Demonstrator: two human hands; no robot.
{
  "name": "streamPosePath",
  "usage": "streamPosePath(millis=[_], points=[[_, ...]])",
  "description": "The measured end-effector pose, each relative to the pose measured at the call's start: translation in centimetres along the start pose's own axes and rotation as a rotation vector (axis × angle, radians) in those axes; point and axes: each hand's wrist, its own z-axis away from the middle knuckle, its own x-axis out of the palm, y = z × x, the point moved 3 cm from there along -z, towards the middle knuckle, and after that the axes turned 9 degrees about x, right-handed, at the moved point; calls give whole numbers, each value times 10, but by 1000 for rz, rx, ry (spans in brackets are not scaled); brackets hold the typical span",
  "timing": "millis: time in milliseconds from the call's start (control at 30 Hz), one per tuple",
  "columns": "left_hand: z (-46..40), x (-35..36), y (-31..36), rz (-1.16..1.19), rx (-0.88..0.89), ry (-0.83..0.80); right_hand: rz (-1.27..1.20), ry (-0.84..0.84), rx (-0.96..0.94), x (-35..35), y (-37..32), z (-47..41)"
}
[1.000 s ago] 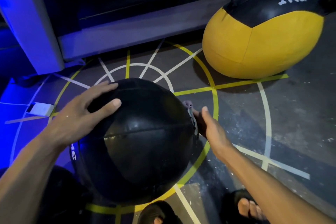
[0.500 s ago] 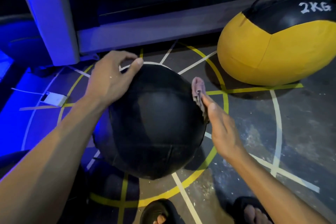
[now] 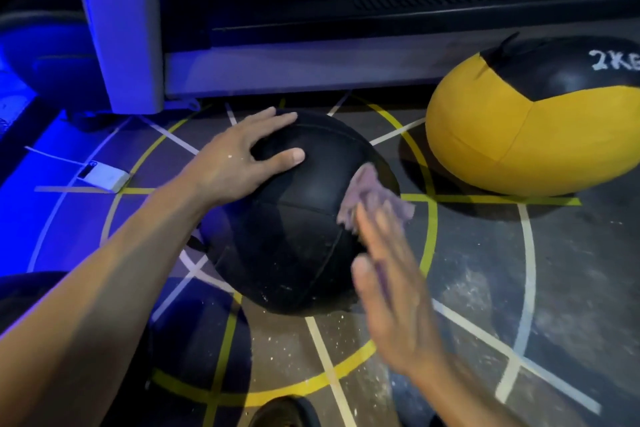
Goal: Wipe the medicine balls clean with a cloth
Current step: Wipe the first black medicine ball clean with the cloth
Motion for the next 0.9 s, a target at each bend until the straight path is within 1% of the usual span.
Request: streamPosePath(millis=[33, 100, 133, 233, 267, 300, 400, 467, 500, 600, 667, 733, 833, 900], points=[[-6, 1, 1, -12, -4, -7, 72, -14, -69, 7, 0, 11], [-14, 3, 3, -34, -5, -27, 156, -20, -98, 7, 12, 8], [-16, 3, 3, -34, -6, -28, 154, -12, -69, 1, 18, -5], [-24, 6, 10, -34, -8, -24, 8, 57, 142, -21, 28, -50], [-28, 8, 13, -42, -10, -28, -11, 80, 173, -23, 24, -56], [-33, 8, 16, -50, -17, -34, -4, 88, 159, -19, 15, -53], [-43, 7, 19, -55, -42, -43, 130, 34, -51, 4, -9, -13], [-49, 10, 23, -53, -62, -60, 262, -14, -167, 11, -2, 5], [-52, 12, 27, -57, -56, -55, 296, -18, -188, 7, 5, 3], [-57, 10, 44, -83, 39, -25, 255, 4, -141, -14, 17, -19], [-52, -5, 46, -40, 90, 31, 223, 0, -111, -24, 21, -29], [-40, -19, 39, -33, 95, 29, 215, 3, -88, -34, 25, -39], [-20, -11, 17, -26, 77, -81, 175, 9, -27, -56, 29, -65], [-17, 3, 6, 77, 51, -34, 149, -6, -26, -66, 30, -88]])
